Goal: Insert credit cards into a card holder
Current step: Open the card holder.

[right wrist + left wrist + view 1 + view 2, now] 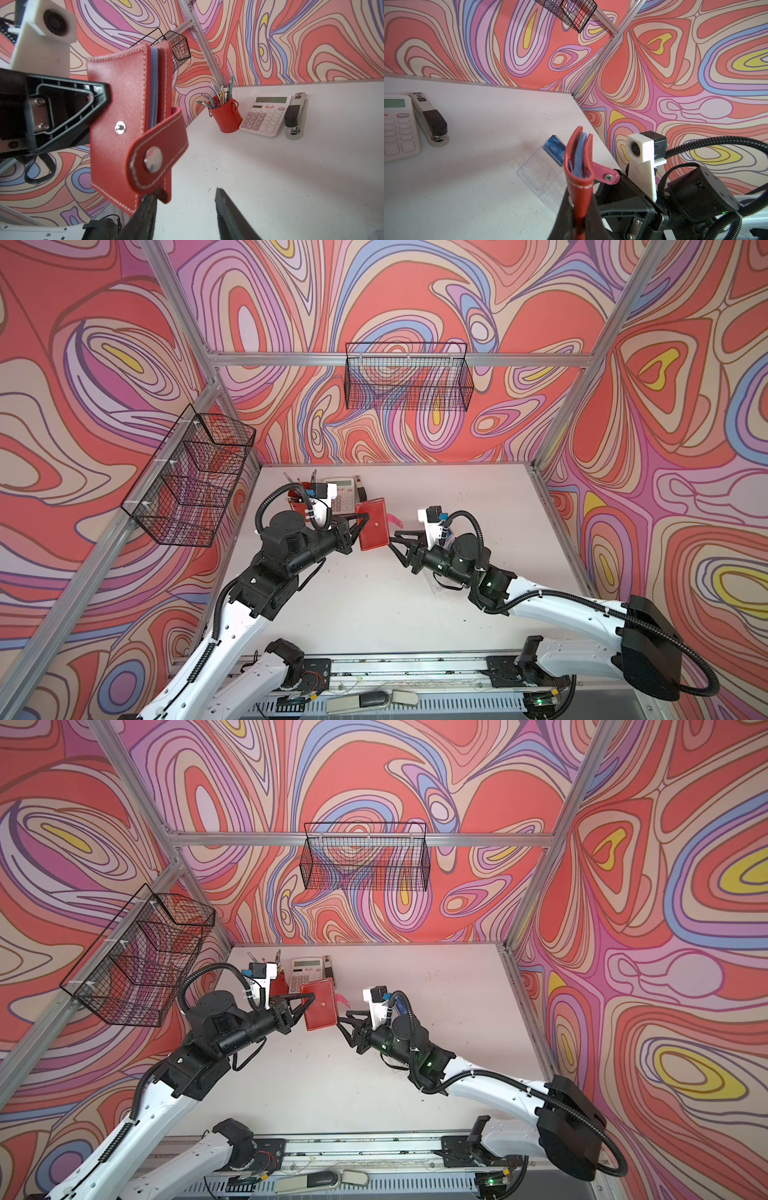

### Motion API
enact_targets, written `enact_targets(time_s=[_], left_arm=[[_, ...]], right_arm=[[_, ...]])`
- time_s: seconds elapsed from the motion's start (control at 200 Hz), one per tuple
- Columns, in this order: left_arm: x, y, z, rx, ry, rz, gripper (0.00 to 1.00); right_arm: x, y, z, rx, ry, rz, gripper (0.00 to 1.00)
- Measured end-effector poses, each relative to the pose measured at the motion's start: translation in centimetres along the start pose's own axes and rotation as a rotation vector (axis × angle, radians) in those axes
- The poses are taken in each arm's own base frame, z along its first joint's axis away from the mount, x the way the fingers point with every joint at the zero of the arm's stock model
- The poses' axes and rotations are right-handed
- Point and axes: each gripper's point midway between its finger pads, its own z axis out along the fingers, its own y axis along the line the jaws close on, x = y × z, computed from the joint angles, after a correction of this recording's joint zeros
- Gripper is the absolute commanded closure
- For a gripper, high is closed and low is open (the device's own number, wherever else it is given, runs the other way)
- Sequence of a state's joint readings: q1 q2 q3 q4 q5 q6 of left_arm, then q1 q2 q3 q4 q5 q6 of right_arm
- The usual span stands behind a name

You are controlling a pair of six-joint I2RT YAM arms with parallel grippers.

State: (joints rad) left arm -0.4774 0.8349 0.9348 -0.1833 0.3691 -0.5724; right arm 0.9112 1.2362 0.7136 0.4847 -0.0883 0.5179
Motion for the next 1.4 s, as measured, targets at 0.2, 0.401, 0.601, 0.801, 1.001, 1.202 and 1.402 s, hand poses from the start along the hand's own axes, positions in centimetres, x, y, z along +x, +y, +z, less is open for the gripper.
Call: enact_targets(time_s=[0.2,0.401,0.601,0.801,1.001,1.202,1.402], left_arm=[[0.0,0.1,0.1,-0.002,0.002,-0.001,1.00],[0.0,0.1,0.1,-0.004,0.001,0.001,1.00],[0.1,0.1,0.2,-0.001,0.005,0.002,1.00],[0.2,0.1,0.2,0.000,0.009,0.001,1.00],[0.1,0.2,0.2,-0.005,0.006,0.001,1.00],[0.1,0.2,0.2,-0.007,0.005,0.001,1.00],[0.1,0.2,0.2,-0.006,0.006,0.001,1.00]], right_arm=[[-0.4,0.2,-0.2,-0.005,-0.010,-0.001,0.52],[-0.7,0.6,-0.4,-0.019,-0.017,-0.003,0.46],[-1.1,1.8,-0.9,-0.080,-0.030,-0.004,0.35],[-1.2,2.1,-0.9,-0.099,-0.028,-0.002,0.35],[-1.7,2.3,-1.6,-0.097,-0.049,-0.004,0.33],[-2.4,2.7,-2.3,-0.107,-0.074,-0.007,0.34],[-2.0,2.4,-2.0,-0.102,-0.064,-0.006,0.34]])
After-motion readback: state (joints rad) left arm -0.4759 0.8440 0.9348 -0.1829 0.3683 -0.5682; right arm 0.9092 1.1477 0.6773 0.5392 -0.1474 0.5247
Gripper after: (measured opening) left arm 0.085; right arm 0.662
